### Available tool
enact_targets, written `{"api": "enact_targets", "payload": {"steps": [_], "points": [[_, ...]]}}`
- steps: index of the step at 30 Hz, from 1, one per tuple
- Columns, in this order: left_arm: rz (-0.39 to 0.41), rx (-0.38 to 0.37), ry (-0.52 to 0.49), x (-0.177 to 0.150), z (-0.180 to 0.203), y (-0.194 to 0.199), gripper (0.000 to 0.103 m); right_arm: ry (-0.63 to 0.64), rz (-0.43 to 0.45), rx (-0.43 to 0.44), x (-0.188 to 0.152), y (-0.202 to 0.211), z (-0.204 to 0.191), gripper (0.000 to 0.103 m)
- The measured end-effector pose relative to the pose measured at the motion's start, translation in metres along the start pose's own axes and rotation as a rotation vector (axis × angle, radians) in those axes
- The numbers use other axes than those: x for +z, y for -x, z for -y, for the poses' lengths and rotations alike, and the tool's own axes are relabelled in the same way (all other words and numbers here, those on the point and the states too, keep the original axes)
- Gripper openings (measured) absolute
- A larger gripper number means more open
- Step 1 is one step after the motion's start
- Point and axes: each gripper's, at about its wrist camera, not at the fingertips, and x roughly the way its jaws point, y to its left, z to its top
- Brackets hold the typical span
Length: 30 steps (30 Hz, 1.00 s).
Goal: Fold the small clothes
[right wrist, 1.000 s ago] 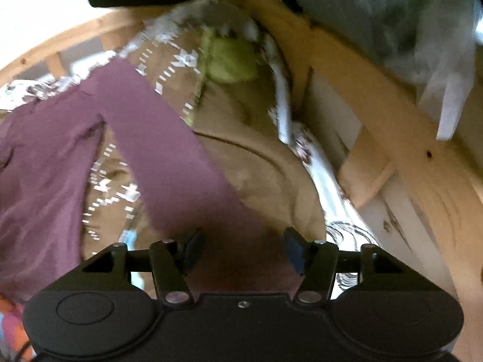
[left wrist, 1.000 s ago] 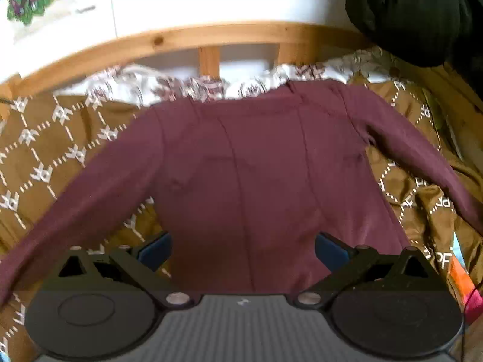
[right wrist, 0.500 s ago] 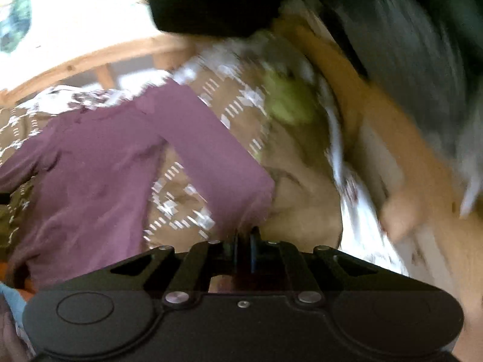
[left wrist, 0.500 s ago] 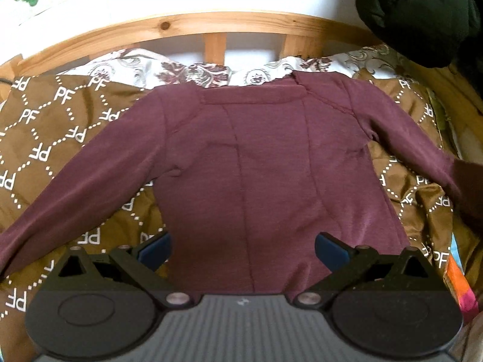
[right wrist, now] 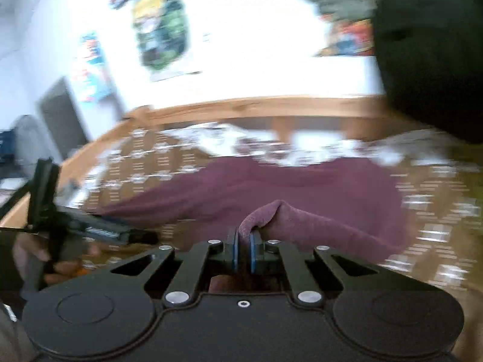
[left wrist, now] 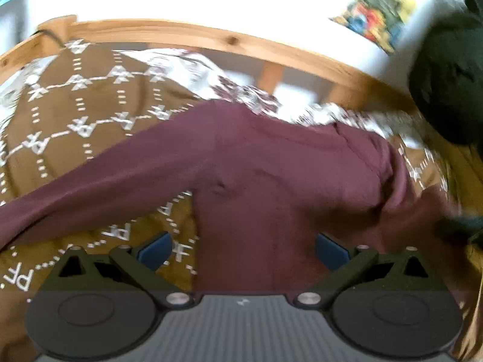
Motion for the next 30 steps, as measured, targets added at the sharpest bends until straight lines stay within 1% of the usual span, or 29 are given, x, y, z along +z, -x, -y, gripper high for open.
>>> {"api": "enact_targets", "payload": {"steps": [2,4,6,8,9,11,12,13,14,15,16,17,18,19,20,22,23,24,26,27,28,30], "points": [[0.024,0.014,0.035,0.001,-0.016,0.004,0.102,0.012,-0.013,0.042,-0.002,-0.032,-0.014,0.007],[0.041,0.031,0.067,0.001,-0.031,0.007,0.102,-0.015,-0.038,0.088,-0.004,-0.066,-0.020,0.007],[0.049,0.047,0.097,0.000,-0.047,0.009,0.102,-0.052,-0.081,0.125,-0.008,-0.100,-0.019,0.008],[0.043,0.062,0.115,0.000,-0.061,0.008,0.102,-0.074,-0.120,0.145,-0.015,-0.124,-0.022,0.009],[0.038,0.068,0.119,0.000,-0.066,0.007,0.102,-0.083,-0.144,0.156,-0.020,-0.136,-0.023,0.015],[0.030,0.080,0.122,-0.001,-0.075,0.004,0.102,-0.101,-0.185,0.179,-0.030,-0.154,-0.027,0.018],[0.028,0.081,0.121,-0.002,-0.078,0.003,0.102,-0.110,-0.205,0.195,-0.035,-0.162,-0.028,0.023],[0.027,0.080,0.117,-0.002,-0.080,0.001,0.102,-0.114,-0.223,0.212,-0.040,-0.168,-0.030,0.035],[0.024,0.077,0.110,-0.002,-0.081,-0.002,0.102,-0.118,-0.231,0.228,-0.046,-0.171,-0.031,0.042],[0.021,0.070,0.099,-0.002,-0.080,-0.004,0.102,-0.121,-0.234,0.245,-0.051,-0.170,-0.031,0.054],[0.015,0.057,0.082,-0.002,-0.079,-0.007,0.102,-0.120,-0.237,0.260,-0.056,-0.169,-0.032,0.064],[0.010,0.042,0.064,-0.003,-0.077,-0.010,0.102,-0.117,-0.239,0.266,-0.058,-0.166,-0.031,0.067],[0.006,0.024,0.043,-0.004,-0.075,-0.013,0.102,-0.110,-0.232,0.257,-0.060,-0.161,-0.029,0.073],[0.001,0.003,0.019,-0.005,-0.071,-0.017,0.102,-0.104,-0.217,0.235,-0.061,-0.154,-0.024,0.077],[-0.007,-0.020,-0.008,-0.006,-0.065,-0.021,0.102,-0.103,-0.201,0.206,-0.061,-0.146,-0.018,0.078],[-0.030,-0.070,-0.059,-0.009,-0.054,-0.030,0.102,-0.099,-0.169,0.127,-0.057,-0.132,-0.005,0.083],[-0.044,-0.090,-0.084,-0.011,-0.047,-0.036,0.102,-0.089,-0.147,0.074,-0.054,-0.125,0.003,0.084],[-0.056,-0.097,-0.104,-0.012,-0.041,-0.043,0.102,-0.069,-0.118,0.004,-0.049,-0.117,0.012,0.085],[-0.076,-0.079,-0.133,-0.016,-0.029,-0.056,0.102,-0.040,-0.073,-0.138,-0.043,-0.107,0.030,0.089],[-0.088,-0.062,-0.145,-0.017,-0.024,-0.064,0.102,-0.023,-0.049,-0.228,-0.038,-0.103,0.041,0.089],[-0.099,-0.044,-0.158,-0.018,-0.018,-0.071,0.102,-0.016,-0.033,-0.300,-0.035,-0.101,0.051,0.089],[-0.114,-0.021,-0.190,-0.020,-0.008,-0.084,0.102,-0.020,-0.010,-0.403,-0.027,-0.099,0.073,0.088]]}}
